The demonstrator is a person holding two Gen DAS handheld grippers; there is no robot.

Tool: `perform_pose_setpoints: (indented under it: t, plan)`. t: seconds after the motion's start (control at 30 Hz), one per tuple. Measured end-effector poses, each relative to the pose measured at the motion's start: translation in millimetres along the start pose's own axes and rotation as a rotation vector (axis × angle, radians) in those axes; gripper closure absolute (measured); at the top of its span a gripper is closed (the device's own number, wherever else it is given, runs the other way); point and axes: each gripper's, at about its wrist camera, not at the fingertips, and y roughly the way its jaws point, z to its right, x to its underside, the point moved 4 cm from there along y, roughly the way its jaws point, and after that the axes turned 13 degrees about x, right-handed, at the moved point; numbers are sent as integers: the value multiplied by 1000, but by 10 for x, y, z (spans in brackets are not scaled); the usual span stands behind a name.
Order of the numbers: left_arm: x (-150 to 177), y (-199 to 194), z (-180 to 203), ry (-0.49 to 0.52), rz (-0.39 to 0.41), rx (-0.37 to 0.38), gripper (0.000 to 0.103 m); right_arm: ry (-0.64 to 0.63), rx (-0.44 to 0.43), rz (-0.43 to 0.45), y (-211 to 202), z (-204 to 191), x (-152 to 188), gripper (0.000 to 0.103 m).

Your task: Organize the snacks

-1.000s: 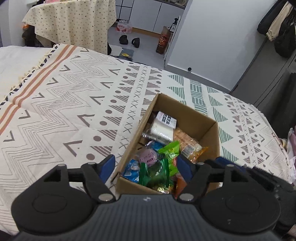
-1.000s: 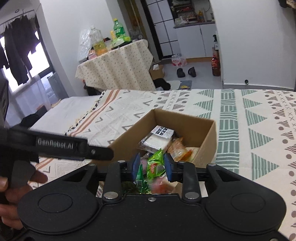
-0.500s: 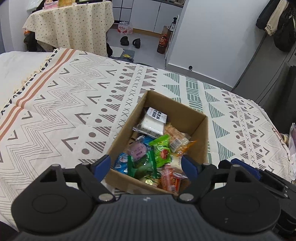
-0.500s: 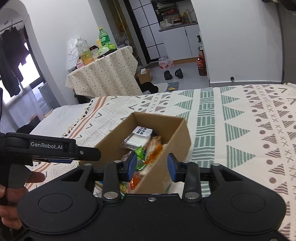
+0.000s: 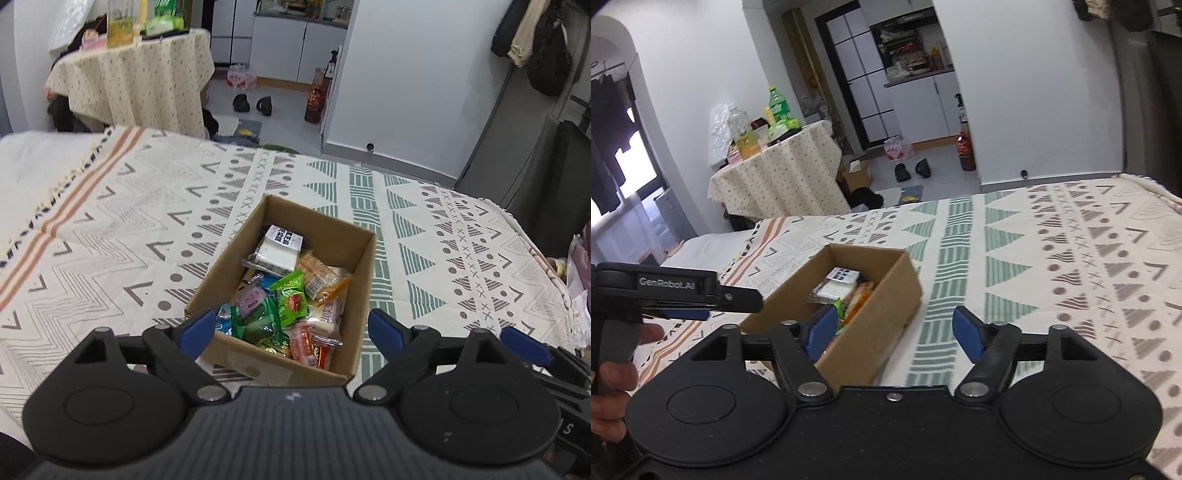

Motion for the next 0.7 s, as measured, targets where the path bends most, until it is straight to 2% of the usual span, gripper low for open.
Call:
perform_pose_setpoints:
  t: [0.33,0.47,0.7]
  plan:
    - [221,-170,177,6,6,27,6,38,53,47,-363,347,106,20]
    - [217,-238,288,29,14,31,1,56,56,80,-546,468,81,12]
    - [178,-399,443,63,46,53,0,78,70,114,-792,615,72,8]
